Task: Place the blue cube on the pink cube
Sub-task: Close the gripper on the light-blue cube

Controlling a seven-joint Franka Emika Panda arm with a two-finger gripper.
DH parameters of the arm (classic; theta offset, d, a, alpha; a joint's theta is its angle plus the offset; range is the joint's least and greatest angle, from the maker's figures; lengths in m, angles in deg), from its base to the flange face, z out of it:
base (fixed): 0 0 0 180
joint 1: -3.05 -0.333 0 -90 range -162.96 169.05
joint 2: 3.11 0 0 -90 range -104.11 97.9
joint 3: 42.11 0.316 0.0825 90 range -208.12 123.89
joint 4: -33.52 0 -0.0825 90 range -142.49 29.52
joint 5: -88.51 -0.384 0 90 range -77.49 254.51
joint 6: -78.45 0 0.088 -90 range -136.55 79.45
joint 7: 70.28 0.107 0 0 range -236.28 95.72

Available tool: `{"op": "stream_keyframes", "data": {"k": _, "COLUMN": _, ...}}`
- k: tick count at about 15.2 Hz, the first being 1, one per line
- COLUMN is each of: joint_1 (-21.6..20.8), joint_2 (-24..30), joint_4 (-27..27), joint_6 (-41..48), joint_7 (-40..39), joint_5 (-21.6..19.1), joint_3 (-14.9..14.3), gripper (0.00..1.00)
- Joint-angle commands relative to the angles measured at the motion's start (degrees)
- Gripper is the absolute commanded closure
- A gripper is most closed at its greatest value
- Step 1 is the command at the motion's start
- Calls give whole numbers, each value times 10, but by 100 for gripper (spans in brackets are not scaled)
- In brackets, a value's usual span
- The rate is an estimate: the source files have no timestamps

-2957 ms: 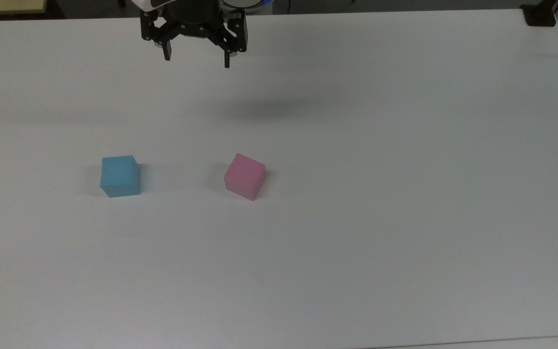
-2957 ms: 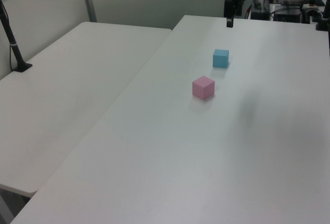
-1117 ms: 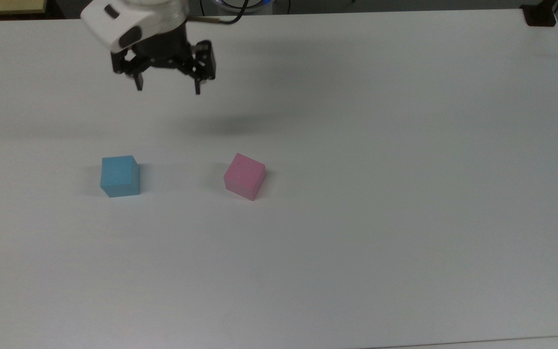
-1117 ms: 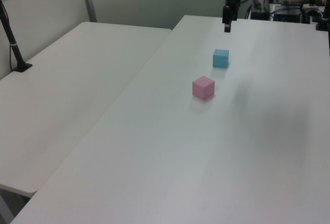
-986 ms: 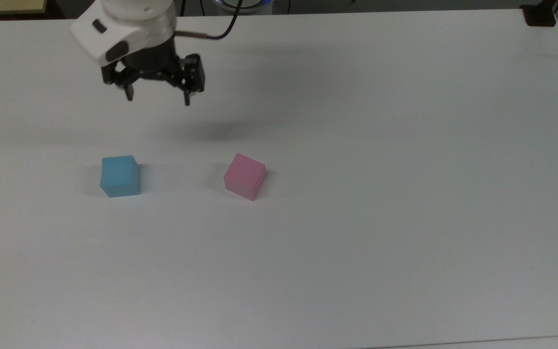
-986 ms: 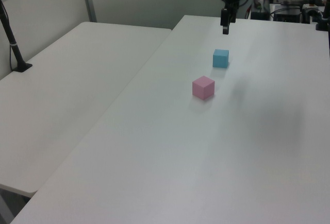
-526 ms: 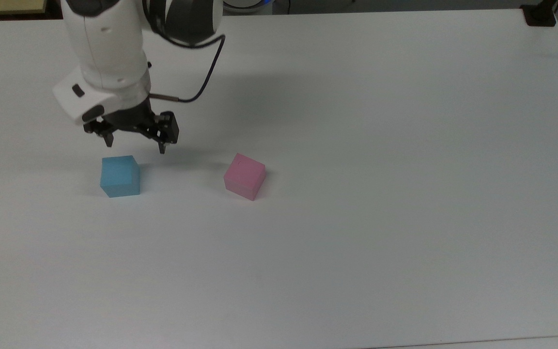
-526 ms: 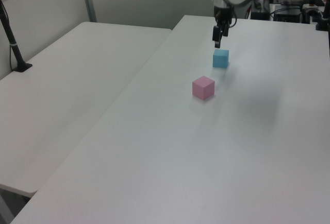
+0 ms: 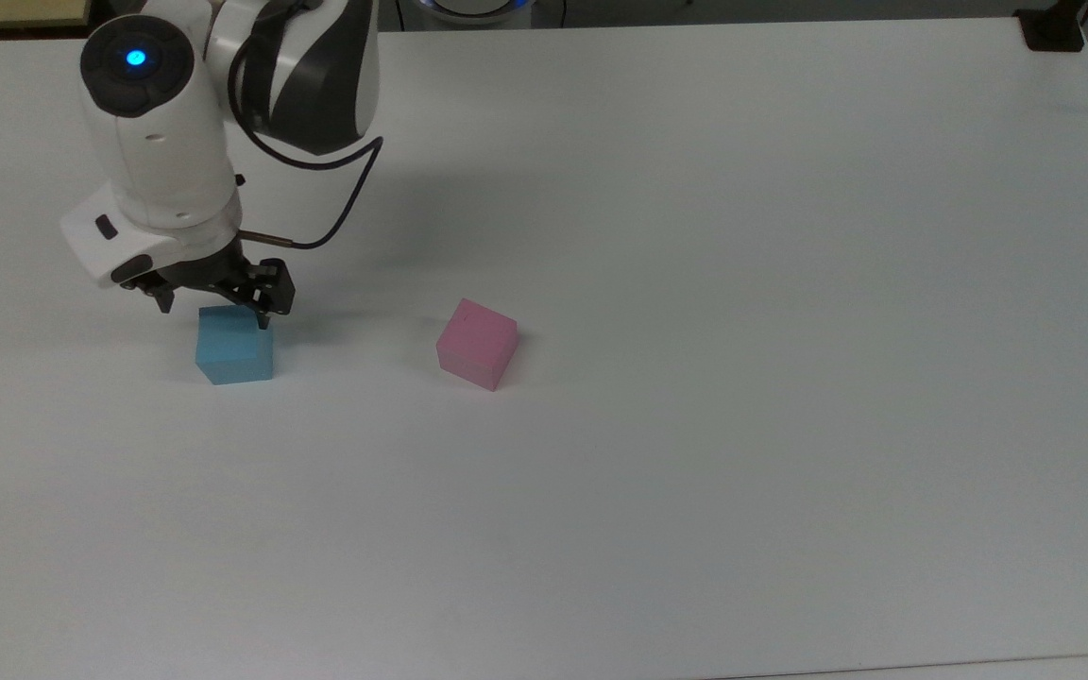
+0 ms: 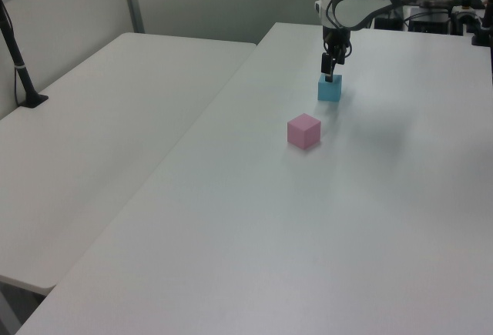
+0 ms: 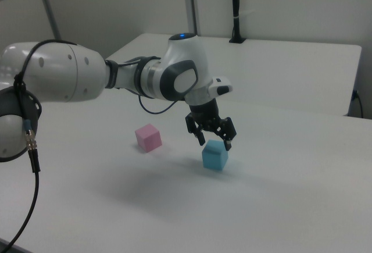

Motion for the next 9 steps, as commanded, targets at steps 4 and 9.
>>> {"op": "stream_keyframes", "data": {"k": 4, "joint_1": -8, "joint_2": -36, "joint_4": 6, "joint_6": -40, "joint_7": -4, "joint_5": 6, "joint_3": 3, "gripper": 0}}
{"op": "stream_keyframes", "data": {"k": 9, "joint_1": -10, "joint_2": -32, "joint_4": 6, "joint_6": -37, "joint_7": -9, "joint_5": 4, "joint_3": 3, "gripper": 67}}
